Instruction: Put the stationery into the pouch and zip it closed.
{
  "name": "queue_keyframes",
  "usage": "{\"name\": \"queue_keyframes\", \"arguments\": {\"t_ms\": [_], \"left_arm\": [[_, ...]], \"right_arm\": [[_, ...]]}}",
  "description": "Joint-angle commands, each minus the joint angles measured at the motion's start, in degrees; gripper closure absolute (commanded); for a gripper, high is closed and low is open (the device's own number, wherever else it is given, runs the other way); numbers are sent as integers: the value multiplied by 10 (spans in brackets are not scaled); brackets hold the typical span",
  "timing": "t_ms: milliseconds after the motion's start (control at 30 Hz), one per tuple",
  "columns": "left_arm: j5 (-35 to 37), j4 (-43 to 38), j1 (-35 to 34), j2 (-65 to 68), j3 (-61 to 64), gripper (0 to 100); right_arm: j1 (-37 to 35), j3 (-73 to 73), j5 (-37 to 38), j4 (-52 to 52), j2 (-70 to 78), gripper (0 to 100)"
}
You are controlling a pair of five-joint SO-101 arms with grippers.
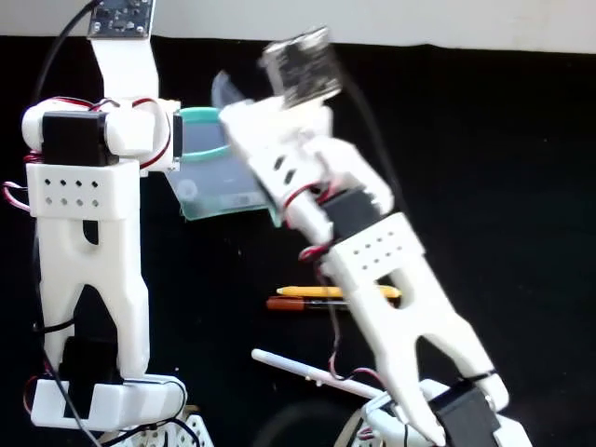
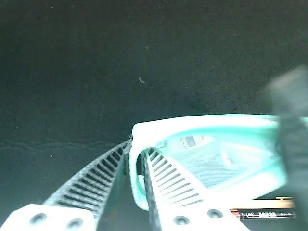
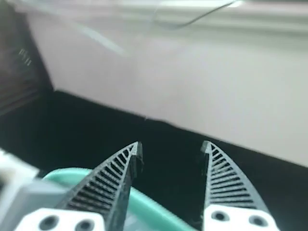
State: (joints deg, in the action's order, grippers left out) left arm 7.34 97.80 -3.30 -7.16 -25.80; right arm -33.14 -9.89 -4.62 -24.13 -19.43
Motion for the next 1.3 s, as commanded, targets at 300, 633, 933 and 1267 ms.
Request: {"name": "queue_keyframes", "arguments": {"t_ms": [300, 633, 933, 1267], "left_arm": [[-4, -6, -6, -2, -2, 993], [-4, -5, -6, -2, -1, 993], [-4, -6, -6, -2, -1, 993], [-4, -6, -6, -2, -1, 993]], "right_arm": [[154, 200, -6, -174, -30, 804], [173, 269, 51, -376, -30, 804], [173, 269, 123, -508, -31, 804], [173, 263, 187, -643, -31, 804]]}}
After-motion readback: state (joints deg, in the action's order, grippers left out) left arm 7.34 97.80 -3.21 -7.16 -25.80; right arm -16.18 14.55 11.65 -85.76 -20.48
